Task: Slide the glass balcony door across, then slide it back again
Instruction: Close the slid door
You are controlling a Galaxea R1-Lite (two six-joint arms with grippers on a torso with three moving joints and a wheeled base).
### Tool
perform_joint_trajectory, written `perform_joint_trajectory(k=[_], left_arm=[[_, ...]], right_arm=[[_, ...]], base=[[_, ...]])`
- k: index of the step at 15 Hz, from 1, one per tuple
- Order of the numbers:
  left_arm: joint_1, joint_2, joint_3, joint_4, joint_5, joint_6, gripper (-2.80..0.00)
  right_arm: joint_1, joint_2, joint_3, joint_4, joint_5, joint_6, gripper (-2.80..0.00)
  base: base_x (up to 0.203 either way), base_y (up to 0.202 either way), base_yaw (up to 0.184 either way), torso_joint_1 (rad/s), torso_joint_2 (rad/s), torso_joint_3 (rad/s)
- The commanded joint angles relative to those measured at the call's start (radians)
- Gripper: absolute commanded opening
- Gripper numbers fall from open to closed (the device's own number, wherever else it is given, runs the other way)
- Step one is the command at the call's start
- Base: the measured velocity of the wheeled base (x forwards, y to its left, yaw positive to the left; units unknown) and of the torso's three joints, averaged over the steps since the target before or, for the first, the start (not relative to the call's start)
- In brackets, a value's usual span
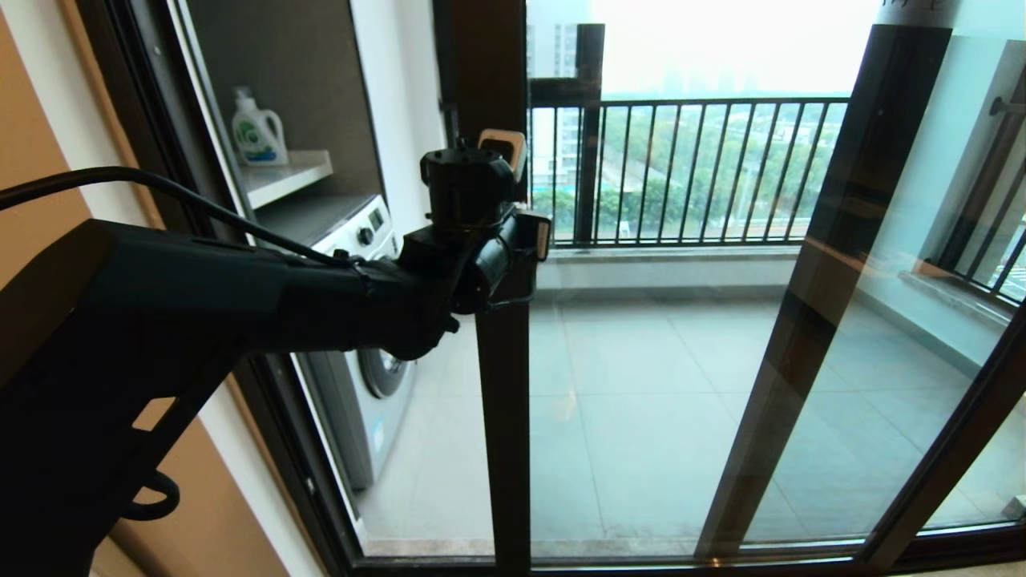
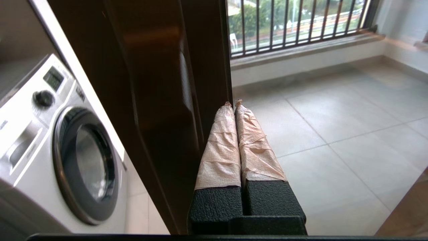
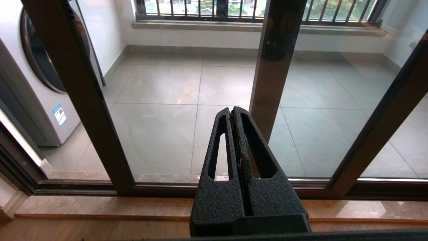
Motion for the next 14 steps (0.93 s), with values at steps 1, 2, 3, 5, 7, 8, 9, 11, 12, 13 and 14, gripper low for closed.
perform_joint_trajectory(k=[1, 2, 3, 5, 7, 8, 9, 11, 12, 13, 14], left_arm=[[0.007, -0.037, 0.059, 0.002, -0.006, -0.025, -2.80], [0.015, -0.057, 0.085, 0.001, -0.007, -0.036, -2.80], [0.021, -0.077, 0.115, 0.000, -0.009, -0.044, -2.80], [0.028, -0.127, 0.196, 0.000, -0.013, -0.057, -2.80], [0.049, -0.167, 0.252, -0.027, -0.017, -0.065, -2.80], [0.067, -0.170, 0.260, -0.059, -0.016, -0.064, -2.80], [0.084, -0.171, 0.264, -0.087, -0.016, -0.062, -2.80], [0.110, -0.180, 0.292, -0.100, -0.016, -0.061, -2.80], [0.117, -0.187, 0.310, -0.101, -0.019, -0.061, -2.80], [0.125, -0.195, 0.317, -0.101, -0.021, -0.061, -2.80], [0.131, -0.200, 0.318, -0.101, -0.023, -0.061, -2.80]], right_arm=[[0.000, 0.001, 0.000, 0.001, 0.000, 0.000, -2.80], [0.000, 0.001, 0.001, 0.000, 0.000, -0.001, -2.80], [0.000, 0.001, 0.000, 0.000, 0.000, 0.000, -2.80], [0.000, 0.001, 0.000, 0.000, 0.000, 0.000, -2.80], [0.000, 0.001, 0.000, 0.000, 0.000, 0.000, -2.80], [0.000, 0.001, 0.000, 0.001, 0.000, 0.000, -2.80], [0.000, 0.001, 0.000, 0.000, 0.000, 0.000, -2.80], [0.000, 0.001, 0.001, 0.000, 0.000, 0.000, -2.80], [0.000, 0.001, 0.000, 0.000, 0.000, 0.000, -2.80], [0.000, 0.001, 0.000, 0.001, 0.000, -0.002, -2.80], [0.000, 0.001, 0.001, 0.000, 0.000, 0.000, -2.80]], base=[[0.000, 0.000, 0.000, 0.000, 0.00, 0.000], [0.000, 0.000, 0.000, 0.000, 0.00, 0.000], [0.000, 0.000, 0.000, 0.000, 0.00, 0.000], [0.000, 0.000, 0.000, 0.000, 0.00, 0.000], [0.000, 0.000, 0.000, 0.000, 0.00, 0.000], [0.000, 0.000, 0.000, 0.000, 0.00, 0.000], [0.000, 0.000, 0.000, 0.000, 0.00, 0.000], [0.000, 0.000, 0.000, 0.000, 0.00, 0.000], [0.000, 0.000, 0.000, 0.000, 0.00, 0.000], [0.000, 0.000, 0.000, 0.000, 0.00, 0.000], [0.000, 0.000, 0.000, 0.000, 0.00, 0.000]])
